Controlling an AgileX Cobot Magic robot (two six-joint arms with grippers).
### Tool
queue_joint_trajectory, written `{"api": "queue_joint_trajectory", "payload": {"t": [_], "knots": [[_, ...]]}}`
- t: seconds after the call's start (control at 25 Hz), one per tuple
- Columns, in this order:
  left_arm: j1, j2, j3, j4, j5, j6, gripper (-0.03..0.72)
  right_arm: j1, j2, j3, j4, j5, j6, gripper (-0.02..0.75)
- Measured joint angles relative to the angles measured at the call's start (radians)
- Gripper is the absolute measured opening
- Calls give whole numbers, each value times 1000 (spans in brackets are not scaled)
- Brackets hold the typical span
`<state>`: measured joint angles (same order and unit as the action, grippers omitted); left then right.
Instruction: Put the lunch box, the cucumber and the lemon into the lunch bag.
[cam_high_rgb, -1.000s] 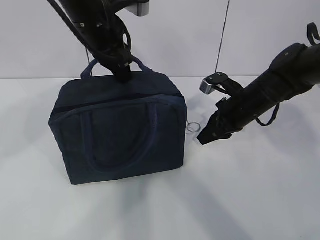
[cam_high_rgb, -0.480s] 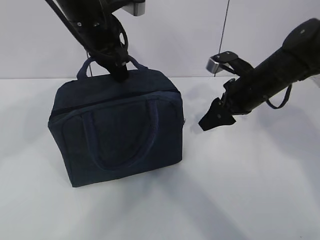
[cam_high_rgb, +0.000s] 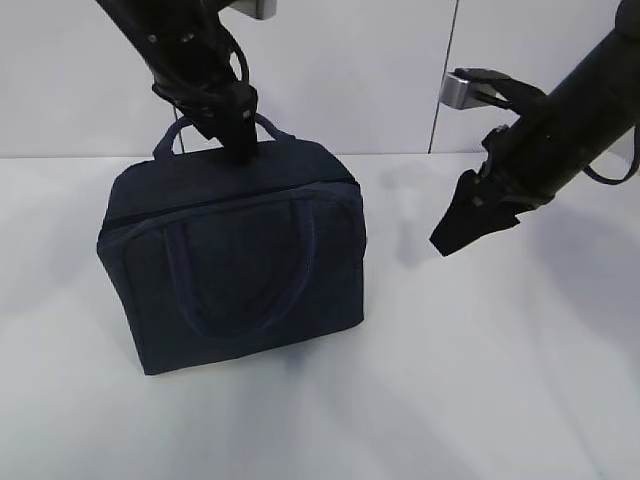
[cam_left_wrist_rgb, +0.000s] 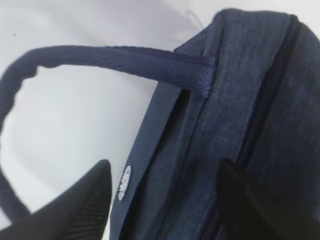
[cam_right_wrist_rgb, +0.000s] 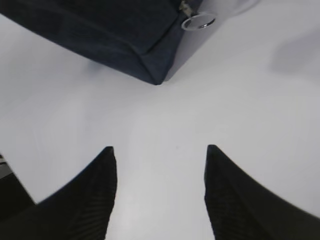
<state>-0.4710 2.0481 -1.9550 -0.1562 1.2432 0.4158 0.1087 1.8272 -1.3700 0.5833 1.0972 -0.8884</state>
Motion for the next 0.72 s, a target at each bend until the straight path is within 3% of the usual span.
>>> {"api": "queue_joint_trajectory", "payload": {"t": [0.12,0.32,0.72], "knots": [[0,-19,-20,5,0,-37,501,0,-15,-24,-7,87,38,407],[1,-74,-26,24,0,-148,469,0,-19,-90,-28,112,141,407],[21,-210,1,51,6,-369,444,0,-119,-115,-352,124,524,407]]}}
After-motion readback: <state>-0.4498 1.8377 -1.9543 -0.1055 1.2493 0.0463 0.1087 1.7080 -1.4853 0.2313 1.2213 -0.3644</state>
